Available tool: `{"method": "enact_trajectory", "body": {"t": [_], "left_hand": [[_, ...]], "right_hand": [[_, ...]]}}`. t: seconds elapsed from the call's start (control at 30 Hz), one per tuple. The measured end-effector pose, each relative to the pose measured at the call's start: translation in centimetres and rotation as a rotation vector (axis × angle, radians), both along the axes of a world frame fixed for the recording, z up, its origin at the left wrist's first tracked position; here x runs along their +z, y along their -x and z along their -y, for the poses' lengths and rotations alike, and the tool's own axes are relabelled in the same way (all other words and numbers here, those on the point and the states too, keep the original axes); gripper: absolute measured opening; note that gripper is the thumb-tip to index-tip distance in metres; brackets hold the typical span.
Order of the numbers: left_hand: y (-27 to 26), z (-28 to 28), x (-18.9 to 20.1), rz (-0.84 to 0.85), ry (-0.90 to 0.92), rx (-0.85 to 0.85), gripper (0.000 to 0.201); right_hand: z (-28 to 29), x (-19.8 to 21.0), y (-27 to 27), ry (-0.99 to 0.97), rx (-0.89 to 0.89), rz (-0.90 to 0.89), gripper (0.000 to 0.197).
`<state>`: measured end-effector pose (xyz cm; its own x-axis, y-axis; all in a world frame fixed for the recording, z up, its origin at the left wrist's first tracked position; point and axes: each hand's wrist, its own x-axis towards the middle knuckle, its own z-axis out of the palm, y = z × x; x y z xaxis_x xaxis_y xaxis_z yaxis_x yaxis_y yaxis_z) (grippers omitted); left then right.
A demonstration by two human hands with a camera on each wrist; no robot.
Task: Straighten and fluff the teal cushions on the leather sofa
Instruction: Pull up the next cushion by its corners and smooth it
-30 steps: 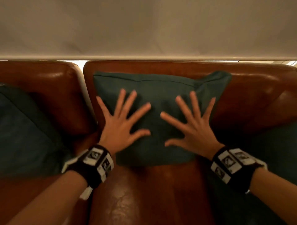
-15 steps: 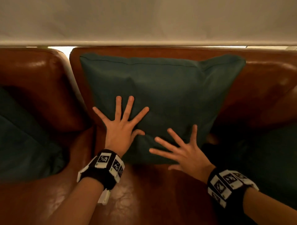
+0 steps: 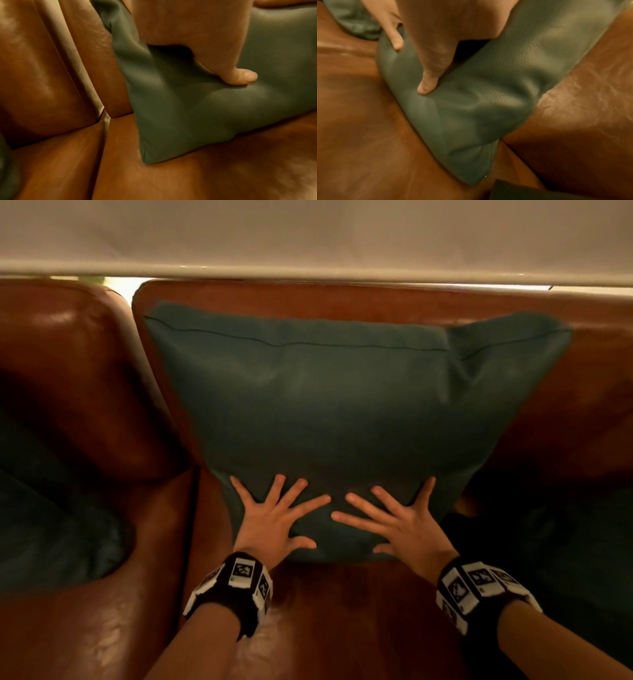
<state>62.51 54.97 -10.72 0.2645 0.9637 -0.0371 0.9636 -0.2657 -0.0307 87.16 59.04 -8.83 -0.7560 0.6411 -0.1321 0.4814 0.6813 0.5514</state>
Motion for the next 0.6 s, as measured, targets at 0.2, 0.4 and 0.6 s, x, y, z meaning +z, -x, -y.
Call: {"method": "enact_trajectory", "body": {"t": [0.2, 0.4, 0.6], "left_hand": [[0.8, 1.3, 2.6, 0.049, -0.247, -0.069, 0.068], [1.0, -2.4, 11.7, 0.190, -0.596, 0.090, 0.045], [1.6, -5.4, 15.4, 0.110, -0.349, 0.168, 0.052]], "right_hand": [[0.2, 2.5, -0.1, -0.021, 0.140, -0.259, 0.104], [-3.5, 10.5, 1.4, -0.140, -0.049, -0.741, 0.056], [-4.9, 13.0, 1.8, -0.068, -0.120, -0.635, 0.051]]}}
